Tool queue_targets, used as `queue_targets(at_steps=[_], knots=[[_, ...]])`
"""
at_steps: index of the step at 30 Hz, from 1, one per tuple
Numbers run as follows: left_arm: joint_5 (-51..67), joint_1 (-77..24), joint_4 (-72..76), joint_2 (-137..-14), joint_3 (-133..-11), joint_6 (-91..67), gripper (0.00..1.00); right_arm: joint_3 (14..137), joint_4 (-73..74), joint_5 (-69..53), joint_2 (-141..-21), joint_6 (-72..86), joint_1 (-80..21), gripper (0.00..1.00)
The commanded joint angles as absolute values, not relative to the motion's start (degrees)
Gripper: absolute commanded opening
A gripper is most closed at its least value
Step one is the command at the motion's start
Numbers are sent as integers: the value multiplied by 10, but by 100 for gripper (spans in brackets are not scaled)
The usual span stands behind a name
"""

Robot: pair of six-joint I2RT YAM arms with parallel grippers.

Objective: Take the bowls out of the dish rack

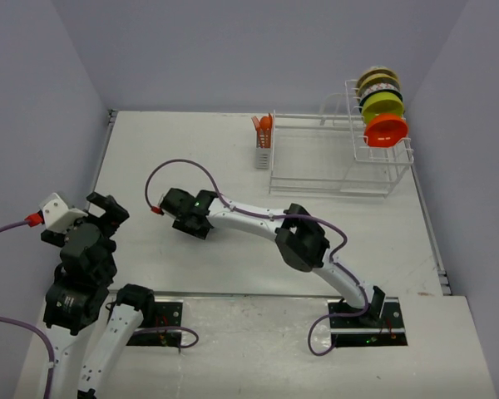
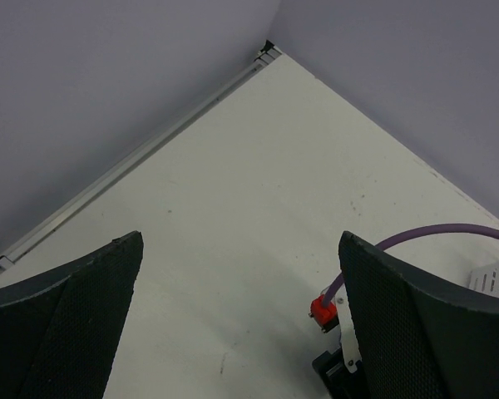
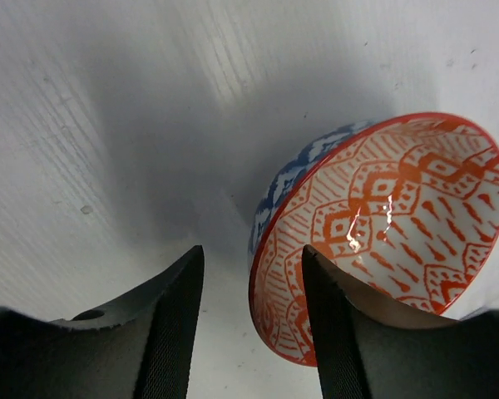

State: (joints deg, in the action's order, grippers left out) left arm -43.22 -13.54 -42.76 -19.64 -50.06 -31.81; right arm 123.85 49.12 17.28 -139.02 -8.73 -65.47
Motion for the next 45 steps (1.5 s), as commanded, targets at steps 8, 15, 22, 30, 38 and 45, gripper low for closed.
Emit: queue_targets(at_steps=[8, 15, 22, 30, 38, 45], knots=[[-401, -132, -386, -214, -494, -289, 100, 1113, 393, 121, -1138, -32, -654, 73], [-310, -132, -345, -249, -476, -245, 100, 1026, 377, 153, -935, 71, -572, 87], [-130, -134, -296, -372, -465, -199, 100, 733, 205, 122, -586, 386, -273, 99], [-91, -136, -290, -389, -463, -192, 100, 599, 170, 29, -451, 589, -8, 99], [-96, -141, -288, -378, -461, -192, 100, 541, 35, -86, -527, 802, 122, 84], [-101, -142, -288, -362, -461, -192, 100, 553, 4, -81, -584, 815, 123, 72]])
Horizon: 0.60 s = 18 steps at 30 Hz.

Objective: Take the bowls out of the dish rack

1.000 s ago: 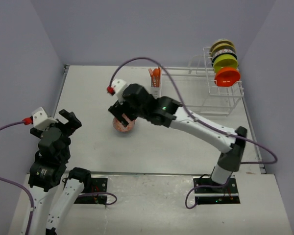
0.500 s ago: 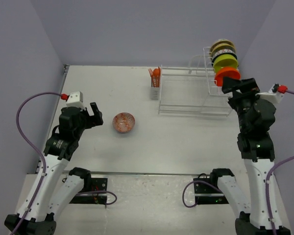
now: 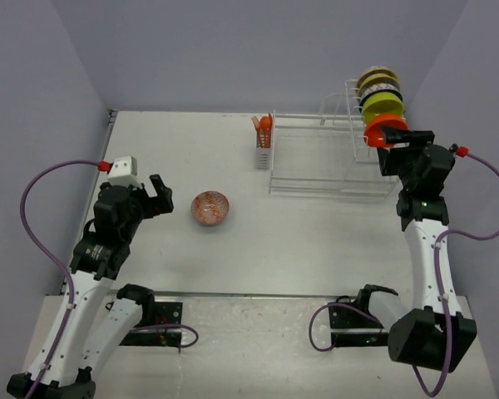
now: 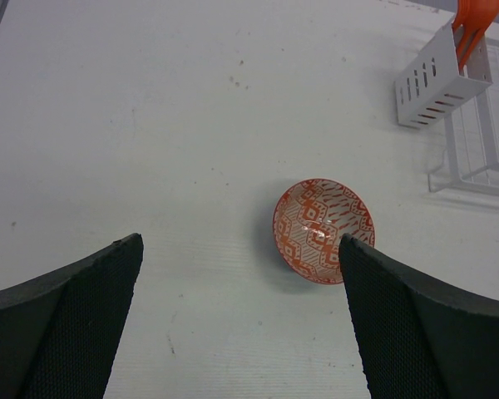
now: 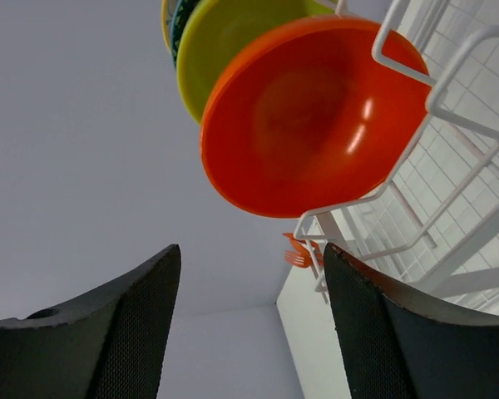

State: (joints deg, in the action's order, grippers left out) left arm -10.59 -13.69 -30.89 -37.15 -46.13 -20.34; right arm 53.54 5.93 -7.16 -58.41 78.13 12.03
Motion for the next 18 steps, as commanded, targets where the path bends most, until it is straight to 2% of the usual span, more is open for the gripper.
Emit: queue_targets(at_steps=[1, 6, 15, 18], knots=[[-100, -142, -288, -362, -461, -192, 100, 552, -16, -80, -590, 814, 123, 70], [-98, -142, -289, -358, -461, -192, 100, 555, -46, -79, -608, 805, 123, 61], [-100, -143, -288, -352, -461, -192, 100, 584, -51, -42, -655, 788, 123, 52], [-99, -144, -288, -352, -461, -192, 100, 594, -52, -33, -664, 776, 123, 51]])
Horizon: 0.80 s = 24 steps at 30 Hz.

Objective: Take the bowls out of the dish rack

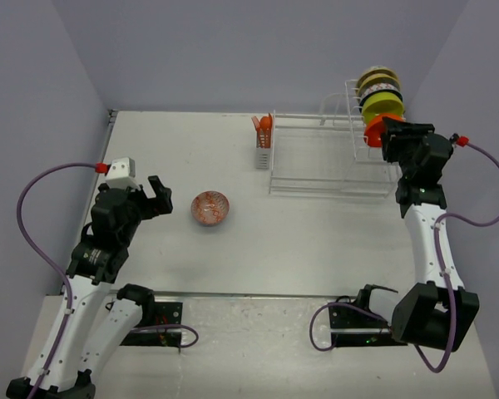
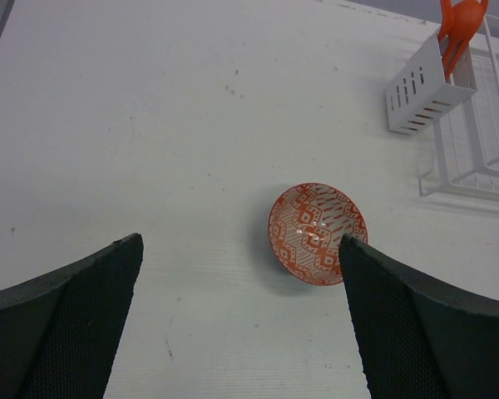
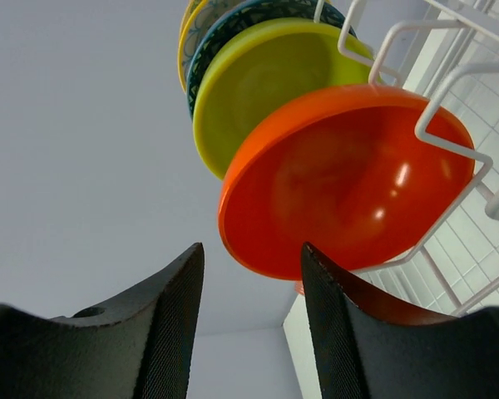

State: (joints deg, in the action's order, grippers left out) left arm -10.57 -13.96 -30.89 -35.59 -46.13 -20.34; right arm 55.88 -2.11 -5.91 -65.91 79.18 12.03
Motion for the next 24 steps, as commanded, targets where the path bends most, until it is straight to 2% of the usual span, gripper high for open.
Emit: queue_targets(at_steps=[1, 13, 18, 24], knots=[[-98, -144, -288, -352, -461, -193, 100, 600, -50, -32, -671, 773, 123, 51], [-97, -144, -288, -353, -461, -192, 100, 621, -53, -5, -700, 749, 122, 49], [-96, -144, -288, -352, -461, -192, 100, 617, -61, -2, -700, 749, 123, 42], [-95, -144, -287, -350, -460, -192, 100, 607, -80, 11, -700, 737, 123, 27]])
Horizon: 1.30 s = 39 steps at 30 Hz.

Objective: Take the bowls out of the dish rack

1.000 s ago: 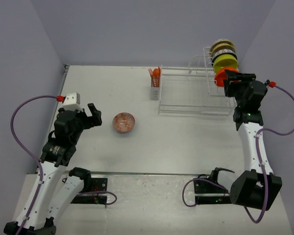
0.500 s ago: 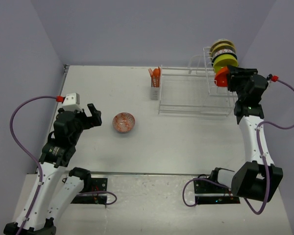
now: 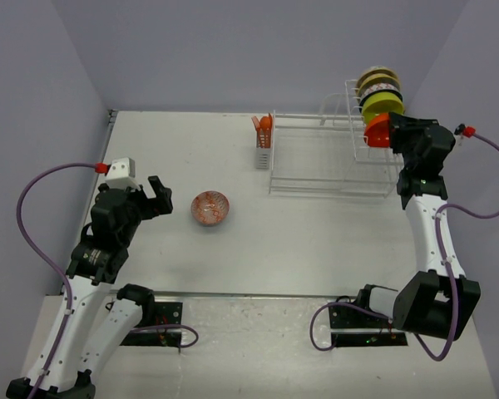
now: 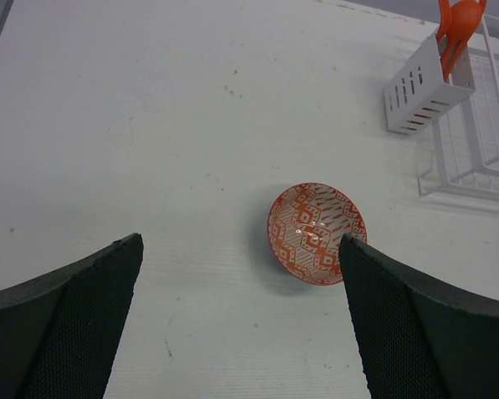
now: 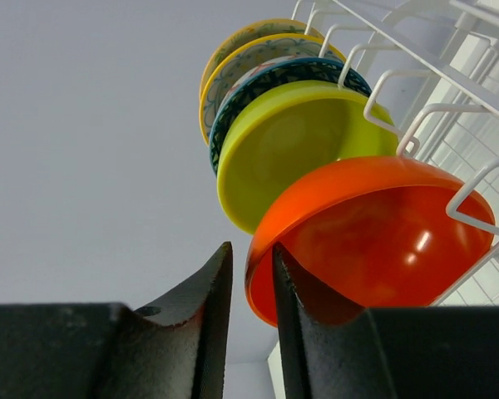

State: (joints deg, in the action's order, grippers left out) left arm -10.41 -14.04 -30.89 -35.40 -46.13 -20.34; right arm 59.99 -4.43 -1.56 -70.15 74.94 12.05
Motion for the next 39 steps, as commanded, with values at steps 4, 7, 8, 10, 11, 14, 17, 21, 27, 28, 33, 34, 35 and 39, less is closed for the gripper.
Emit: queue_targets(at_steps=[4, 7, 8, 10, 11, 14, 17, 21, 27, 28, 33, 34, 35, 39], knots=[[-94, -144, -287, -349, -460, -192, 100, 596, -90, 13, -697, 735, 123, 24], [-94, -144, -287, -348, -460, -192, 100, 577, -112, 14, -691, 739, 123, 20], [-94, -144, -287, -347, -460, -192, 100, 574, -121, 14, -690, 739, 123, 20], [-93, -144, -287, -349, -460, -192, 100, 565, -127, 16, -689, 740, 122, 20], [-93, -144, -287, -348, -460, -192, 100, 561, -134, 18, -688, 741, 123, 20], [-93, -144, -286, -349, -460, -192, 100, 547, -150, 20, -686, 745, 123, 20], [-92, -144, -287, -349, -460, -192, 100, 542, -153, 18, -687, 751, 122, 15], [-93, -144, -287, -348, -461, -191, 100, 517, -165, 20, -679, 765, 123, 6], [-92, -144, -287, -349, -461, -192, 100, 494, -181, 27, -656, 778, 123, 0], [-92, -144, -287, -349, -461, -192, 100, 496, -179, 26, -656, 778, 123, 0], [-94, -144, -287, -348, -460, -192, 100, 499, -185, 18, -657, 773, 123, 0], [-94, -144, -287, -347, -460, -192, 100, 497, -204, 15, -655, 773, 122, 0], [-94, -144, -287, -348, -460, -192, 100, 484, -219, 12, -649, 771, 123, 0], [-94, -144, -287, -348, -460, -192, 100, 461, -264, 11, -635, 761, 123, 0]])
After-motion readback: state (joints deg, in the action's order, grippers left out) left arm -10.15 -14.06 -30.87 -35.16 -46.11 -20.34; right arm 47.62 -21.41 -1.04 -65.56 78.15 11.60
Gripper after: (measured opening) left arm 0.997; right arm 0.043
